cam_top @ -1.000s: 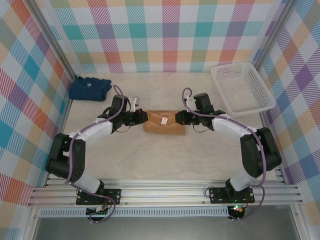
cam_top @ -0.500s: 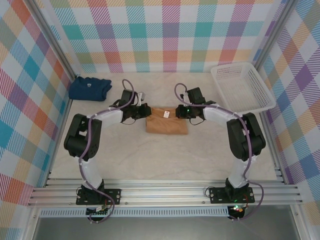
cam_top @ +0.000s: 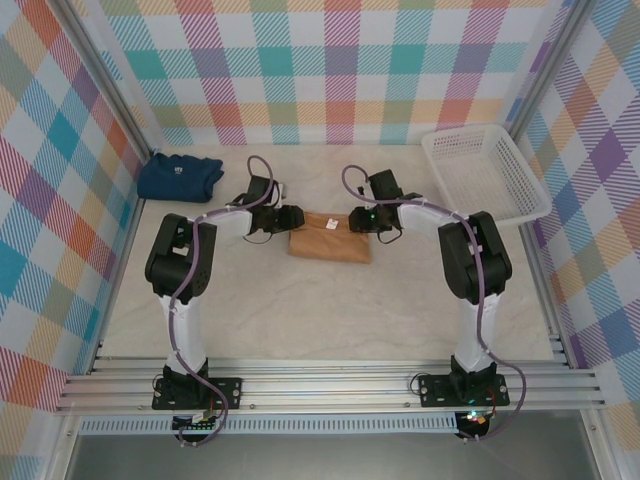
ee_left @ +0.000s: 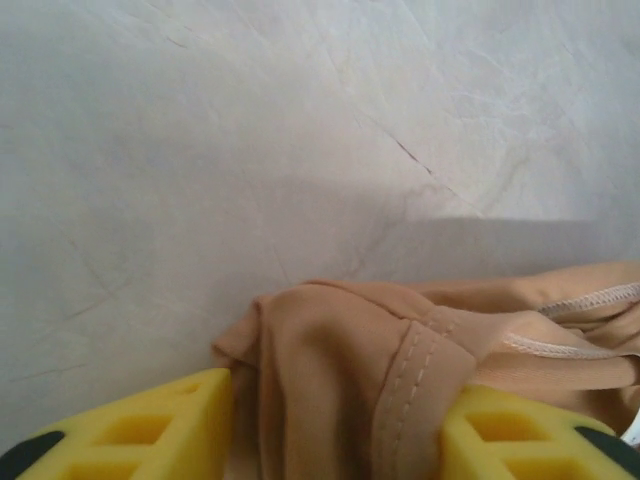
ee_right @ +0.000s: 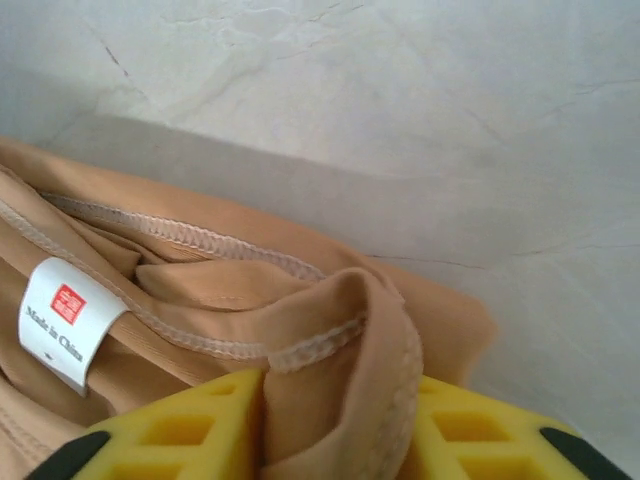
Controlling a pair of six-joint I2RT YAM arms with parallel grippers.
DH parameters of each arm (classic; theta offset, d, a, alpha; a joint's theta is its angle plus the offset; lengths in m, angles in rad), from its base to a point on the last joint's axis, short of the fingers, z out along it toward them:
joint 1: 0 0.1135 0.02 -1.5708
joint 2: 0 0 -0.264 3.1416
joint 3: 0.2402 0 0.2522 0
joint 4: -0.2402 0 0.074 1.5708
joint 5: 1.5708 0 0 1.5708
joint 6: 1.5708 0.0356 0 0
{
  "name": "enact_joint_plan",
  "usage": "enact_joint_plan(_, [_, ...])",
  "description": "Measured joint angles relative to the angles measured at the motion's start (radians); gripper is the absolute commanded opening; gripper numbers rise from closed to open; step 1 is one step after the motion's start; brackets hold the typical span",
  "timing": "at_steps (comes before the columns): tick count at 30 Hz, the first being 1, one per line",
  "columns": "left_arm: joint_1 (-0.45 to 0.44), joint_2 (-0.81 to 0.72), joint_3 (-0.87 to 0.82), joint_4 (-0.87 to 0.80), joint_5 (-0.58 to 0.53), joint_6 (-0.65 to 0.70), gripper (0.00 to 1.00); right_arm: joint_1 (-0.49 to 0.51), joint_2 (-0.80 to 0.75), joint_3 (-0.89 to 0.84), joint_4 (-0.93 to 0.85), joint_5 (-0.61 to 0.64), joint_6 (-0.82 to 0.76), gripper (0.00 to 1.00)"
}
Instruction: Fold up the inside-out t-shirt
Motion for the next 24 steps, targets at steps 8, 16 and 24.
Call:
enact_joint_plan(8, [0.007,-0.229,-0.154,-0.043,-0.028,-0.013,0.83,-0.008,-0.219,-0.091,-0.044,0.029,-0.037,0.52])
enact_joint_plan(16, [0.007,-0.167,-0.194,-0.01,0.158,-0.04,0.88,0.023,-0.142,-0.093,0.002,-0.066,-0.005,0.31])
enact_joint_plan(24, [0.006,-0.072,-0.115,0.021,0.22,-0.037,0.81,0.024,0.0,-0.052,0.004,-0.063,0.01,0.25])
